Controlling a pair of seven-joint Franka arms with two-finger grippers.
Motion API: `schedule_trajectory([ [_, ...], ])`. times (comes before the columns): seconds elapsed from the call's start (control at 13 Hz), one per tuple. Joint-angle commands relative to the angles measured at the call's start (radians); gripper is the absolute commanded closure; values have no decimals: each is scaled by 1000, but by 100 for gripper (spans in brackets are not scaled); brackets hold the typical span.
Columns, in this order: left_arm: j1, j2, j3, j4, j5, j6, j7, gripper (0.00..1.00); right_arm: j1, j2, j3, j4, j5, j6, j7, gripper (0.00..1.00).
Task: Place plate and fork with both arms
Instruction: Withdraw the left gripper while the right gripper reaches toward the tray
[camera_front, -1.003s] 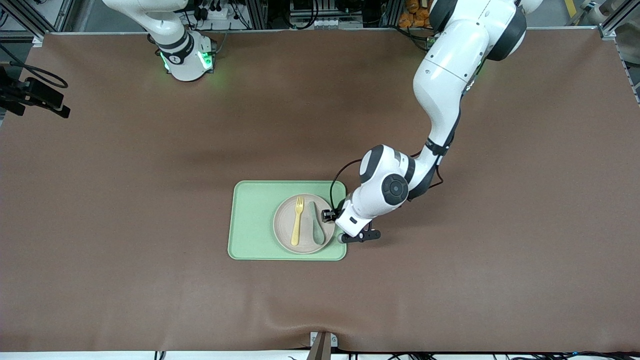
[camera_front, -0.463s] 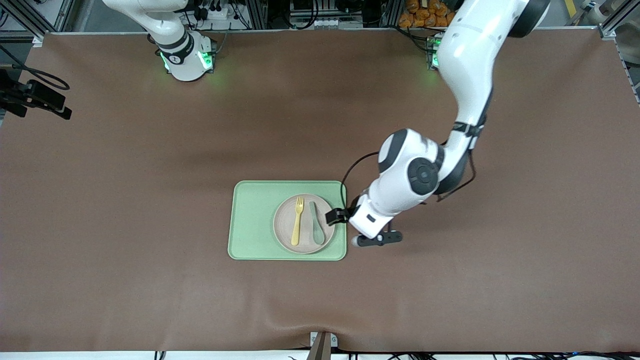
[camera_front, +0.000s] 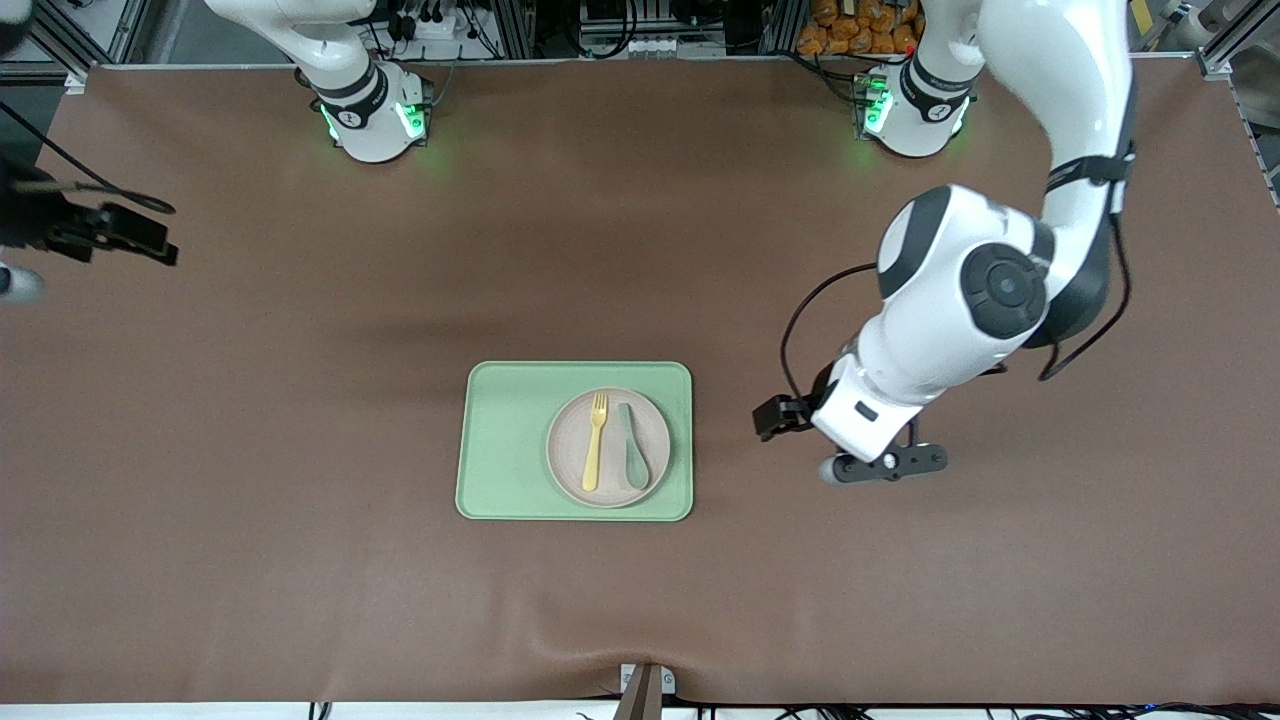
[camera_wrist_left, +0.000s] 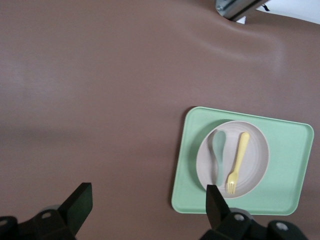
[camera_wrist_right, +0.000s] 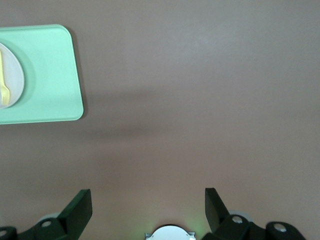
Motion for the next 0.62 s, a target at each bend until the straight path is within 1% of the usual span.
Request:
schedule_trajectory([
  [0.0,66,-86,-5,-33,29,-89,-11,0,36,98,1,19,19,29,-10,0],
  [0.23,134,-153,-4,-31,37,-171,-11,0,93,164,1,27,19,142,-10,0],
  [0.46,174,-210,-4,-31,116,-238,43,0,169,233,1,38,16,261,9,0],
  [0.54,186,-230,-5,-31,133,-260,54,0,180,256,1,42,29,307,32,0],
])
